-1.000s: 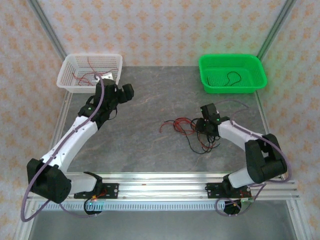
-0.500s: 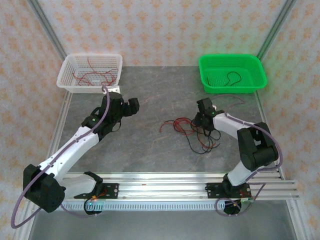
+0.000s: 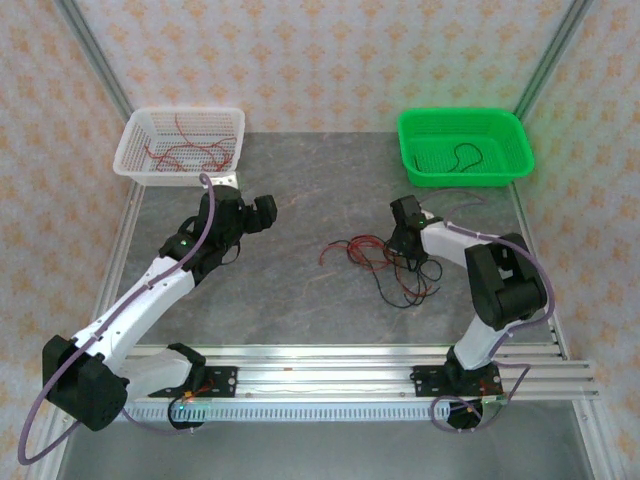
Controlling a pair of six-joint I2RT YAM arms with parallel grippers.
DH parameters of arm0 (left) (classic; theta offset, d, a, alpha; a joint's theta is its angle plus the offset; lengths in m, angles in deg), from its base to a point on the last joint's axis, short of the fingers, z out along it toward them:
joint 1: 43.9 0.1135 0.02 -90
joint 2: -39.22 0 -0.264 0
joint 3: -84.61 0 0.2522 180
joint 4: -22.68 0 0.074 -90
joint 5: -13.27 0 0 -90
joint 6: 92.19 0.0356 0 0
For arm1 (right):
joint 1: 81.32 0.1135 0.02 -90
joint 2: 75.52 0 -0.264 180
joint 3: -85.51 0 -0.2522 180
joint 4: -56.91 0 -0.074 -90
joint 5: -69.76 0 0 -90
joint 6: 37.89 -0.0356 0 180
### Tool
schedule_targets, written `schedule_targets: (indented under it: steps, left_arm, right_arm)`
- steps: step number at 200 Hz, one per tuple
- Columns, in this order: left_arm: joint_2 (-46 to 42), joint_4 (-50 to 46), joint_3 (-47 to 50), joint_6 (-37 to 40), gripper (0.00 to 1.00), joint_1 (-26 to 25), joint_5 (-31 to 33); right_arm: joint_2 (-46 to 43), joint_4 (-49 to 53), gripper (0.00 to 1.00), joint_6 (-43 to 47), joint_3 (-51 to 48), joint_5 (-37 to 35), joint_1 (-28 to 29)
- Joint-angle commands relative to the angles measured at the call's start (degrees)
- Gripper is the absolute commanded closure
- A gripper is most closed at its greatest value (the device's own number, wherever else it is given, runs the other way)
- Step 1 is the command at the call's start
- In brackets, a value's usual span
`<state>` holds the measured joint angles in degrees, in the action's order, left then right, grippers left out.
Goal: Untangle the cables
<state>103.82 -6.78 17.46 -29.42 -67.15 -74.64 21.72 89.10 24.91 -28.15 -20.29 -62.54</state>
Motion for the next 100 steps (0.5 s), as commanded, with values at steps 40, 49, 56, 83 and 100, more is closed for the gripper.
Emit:
schedule_targets:
  steps: [40, 49, 56, 83, 100]
  left_arm:
    - [-0.7, 1.2, 0.1, -1.2, 0.15, -1.1, -1.4]
    - [-0.6, 1.1, 0.0, -1.2, 0.16, -1.4, -1.5]
    - [-0.6, 1.0, -0.1, -1.2, 0.16, -1.8, -1.6]
    - [-0.6, 1.3, -0.4, -0.9, 0.17, -3.5, -1.9]
    - [-0.5, 1.9, -0.3, -0.5, 0.17, -4.8, -2.2]
  right_arm:
    - [-8.3, 1.2, 1.0, 2.0, 2.5, 1.5, 0.7]
    - [-10.2, 1.6, 1.0, 2.8, 2.9, 2.2, 0.7]
    - [-11.7, 1.9, 1.0, 3.4, 3.1, 2.7, 0.7]
    - [-16.8, 2.8, 1.0, 6.3, 4.2, 6.3, 0.7]
    - [-19.4, 2.8, 1.0, 9.2, 4.7, 9.9, 0.7]
